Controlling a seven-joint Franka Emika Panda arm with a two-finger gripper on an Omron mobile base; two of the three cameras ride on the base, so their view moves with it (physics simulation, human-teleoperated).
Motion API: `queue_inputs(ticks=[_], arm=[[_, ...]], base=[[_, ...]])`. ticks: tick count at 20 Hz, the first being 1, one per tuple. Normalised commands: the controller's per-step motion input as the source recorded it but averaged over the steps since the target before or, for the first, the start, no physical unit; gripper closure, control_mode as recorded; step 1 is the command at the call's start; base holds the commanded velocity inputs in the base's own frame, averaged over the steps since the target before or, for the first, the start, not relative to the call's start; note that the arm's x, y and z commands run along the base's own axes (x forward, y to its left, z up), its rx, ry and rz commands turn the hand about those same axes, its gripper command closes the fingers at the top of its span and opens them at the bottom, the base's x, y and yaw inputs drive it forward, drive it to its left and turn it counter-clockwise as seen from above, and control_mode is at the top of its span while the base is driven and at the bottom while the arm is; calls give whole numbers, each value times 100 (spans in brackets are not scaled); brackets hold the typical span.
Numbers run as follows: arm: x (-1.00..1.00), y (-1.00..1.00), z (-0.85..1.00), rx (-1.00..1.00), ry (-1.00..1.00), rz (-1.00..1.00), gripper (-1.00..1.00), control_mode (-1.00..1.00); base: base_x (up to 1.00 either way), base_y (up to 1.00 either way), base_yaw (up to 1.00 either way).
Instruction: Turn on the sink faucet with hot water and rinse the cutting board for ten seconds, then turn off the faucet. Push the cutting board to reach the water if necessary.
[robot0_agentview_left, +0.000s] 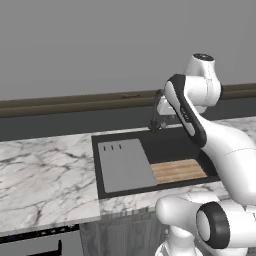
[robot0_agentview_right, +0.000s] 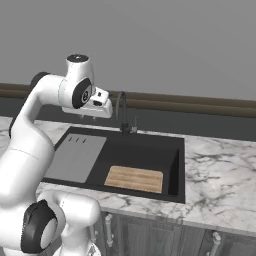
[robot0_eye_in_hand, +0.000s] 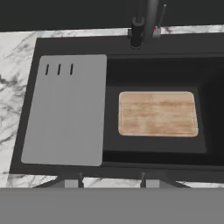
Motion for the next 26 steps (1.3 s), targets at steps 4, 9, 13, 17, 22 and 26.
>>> queue_inputs(ticks=[4, 9, 13, 17, 22, 26], arm=[[-19, -1, 0, 0, -2, 0, -100, -100], [-17, -25, -5, 1, -9, 0, -100, -100], [-4, -49, -14, 5, -18, 1, -100, -100], [0, -45, -13, 5, -26, 2, -100, -100], [0, -48, -10, 8, -33, 3, -100, -100], [0, -47, -11, 11, -38, 4, -100, -100]], base=[[0, 0, 0], [0, 0, 0], [0, 0, 0], [0, 0, 0], [0, 0, 0], [0, 0, 0]])
